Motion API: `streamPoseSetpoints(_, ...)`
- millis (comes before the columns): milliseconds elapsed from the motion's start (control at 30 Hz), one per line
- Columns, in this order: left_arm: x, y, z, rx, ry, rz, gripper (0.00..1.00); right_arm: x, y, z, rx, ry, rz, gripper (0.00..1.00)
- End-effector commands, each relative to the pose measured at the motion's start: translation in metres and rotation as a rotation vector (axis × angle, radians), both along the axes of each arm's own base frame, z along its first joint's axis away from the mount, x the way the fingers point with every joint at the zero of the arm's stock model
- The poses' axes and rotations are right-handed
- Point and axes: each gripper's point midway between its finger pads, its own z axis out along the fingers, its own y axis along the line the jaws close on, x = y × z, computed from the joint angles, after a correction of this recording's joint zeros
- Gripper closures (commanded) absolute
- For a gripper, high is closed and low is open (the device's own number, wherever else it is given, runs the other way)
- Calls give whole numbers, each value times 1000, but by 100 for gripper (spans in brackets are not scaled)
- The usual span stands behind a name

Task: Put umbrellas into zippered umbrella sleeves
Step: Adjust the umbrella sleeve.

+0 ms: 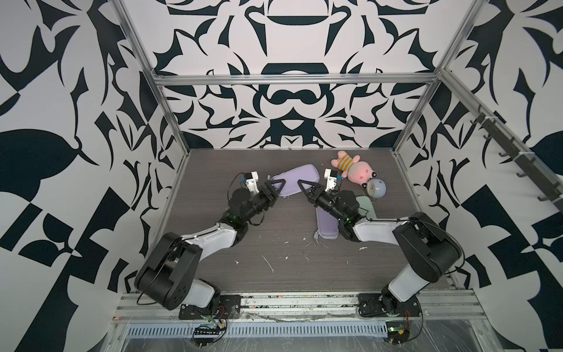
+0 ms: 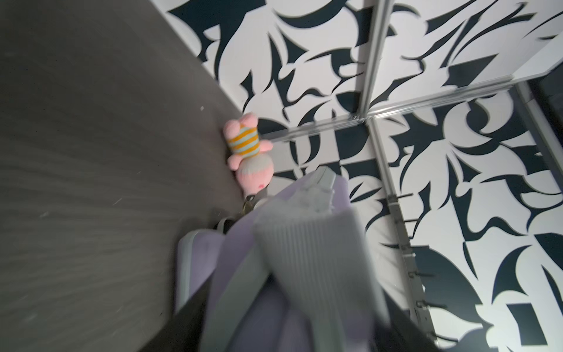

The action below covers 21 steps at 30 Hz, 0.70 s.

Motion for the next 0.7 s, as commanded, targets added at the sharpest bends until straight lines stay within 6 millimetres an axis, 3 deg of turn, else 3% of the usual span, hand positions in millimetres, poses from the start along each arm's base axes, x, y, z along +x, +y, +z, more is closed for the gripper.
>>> streamPoseSetpoints(0,-30,21,-14,220,71,-183,27,-13,3,35,-84,-125,148,100)
streamPoseSetpoints(100,-41,11,3,332,17,-342,25,-41,23,28,-232,-141,360,100)
streamPoseSetpoints(467,-60,-39,-1,405,-5,-665,20,-119,70,53,-301,-295,805,100)
streamPoseSetpoints(667,-71,-60,14,291,-50,-737,31,-126,83,54,-303,-296,894,100)
